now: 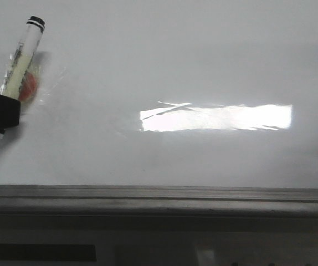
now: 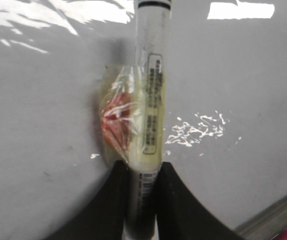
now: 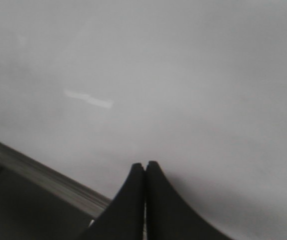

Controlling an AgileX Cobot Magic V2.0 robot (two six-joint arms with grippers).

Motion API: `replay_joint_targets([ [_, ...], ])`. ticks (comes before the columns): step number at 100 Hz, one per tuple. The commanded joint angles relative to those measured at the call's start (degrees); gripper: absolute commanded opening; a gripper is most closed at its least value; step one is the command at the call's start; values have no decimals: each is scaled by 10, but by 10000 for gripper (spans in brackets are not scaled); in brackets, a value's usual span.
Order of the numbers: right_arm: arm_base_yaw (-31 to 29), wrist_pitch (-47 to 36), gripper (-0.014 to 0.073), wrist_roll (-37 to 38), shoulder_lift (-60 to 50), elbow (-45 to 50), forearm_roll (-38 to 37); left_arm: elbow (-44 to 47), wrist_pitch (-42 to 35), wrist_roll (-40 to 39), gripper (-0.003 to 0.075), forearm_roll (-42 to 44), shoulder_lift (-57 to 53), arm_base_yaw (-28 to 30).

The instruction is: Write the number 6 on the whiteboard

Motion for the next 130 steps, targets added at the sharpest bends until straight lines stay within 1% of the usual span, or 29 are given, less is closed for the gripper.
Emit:
replay_joint_targets([
  [1, 51, -46, -63, -24, 47, -59, -5, -16, -28, -3, -20, 57, -18, -8],
  [9, 107, -46, -39, -24, 90, -106, -5, -16, -31, -3, -20, 103, -35, -21],
  [14, 140, -46, 10, -24, 117, -135, -9, -16, -32, -3, -20, 136, -44, -34],
  [20, 174, -46, 113, -24, 149, -168, -19, -16, -32, -3, -20, 189, -53, -48],
  [22, 188, -46, 171, -24, 164, -183, -22, -16, -32, -3, -20, 214, -56, -55],
  [24, 198, -47, 201, -24, 171, -194, -22, -16, -34, -3, -20, 225, -57, -58],
  [29, 217, -48, 311, -24, 195, -218, -22, -16, -41, -3, -20, 245, -62, -69],
  [34, 230, -49, 375, -24, 213, -240, -18, -16, -56, -3, -20, 248, -64, -80],
  [39, 239, -44, 393, -23, 228, -260, -13, -16, -75, -3, -20, 257, -64, -90],
  [47, 252, -44, 374, -23, 245, -285, 11, -16, -94, -3, -20, 284, -64, -100],
  [62, 272, -46, 331, -23, 267, -315, 26, -16, -95, -3, -20, 287, -64, -104],
  [78, 285, -50, 330, -23, 283, -327, 40, -16, -94, -3, -20, 283, -64, -104],
  [100, 285, -83, 321, -23, 310, -327, 52, -16, -93, -3, -20, 283, -64, -104],
  [105, 285, -81, 283, -23, 316, -327, 53, -16, -93, -3, -20, 283, -64, -104],
  [111, 283, -79, 208, -23, 321, -327, 54, -16, -92, -3, -20, 283, -64, -104],
  [113, 283, -79, 162, -23, 321, -327, 54, -16, -92, -3, -20, 283, -64, -104],
  [115, 283, -79, 137, -23, 321, -327, 54, -16, -92, -3, -20, 283, -64, -104],
  [120, 283, -83, 35, -23, 321, -327, 54, -16, -92, -3, -20, 283, -64, -104],
  [125, 283, -84, -50, -23, 321, -327, 54, -16, -92, -3, -20, 283, -64, -104],
  [127, 283, -84, -72, -23, 321, -327, 54, -16, -92, -3, -20, 283, -64, -104],
  [130, 283, -84, -68, -23, 321, -327, 54, -16, -92, -3, -20, 283, -64, -104],
])
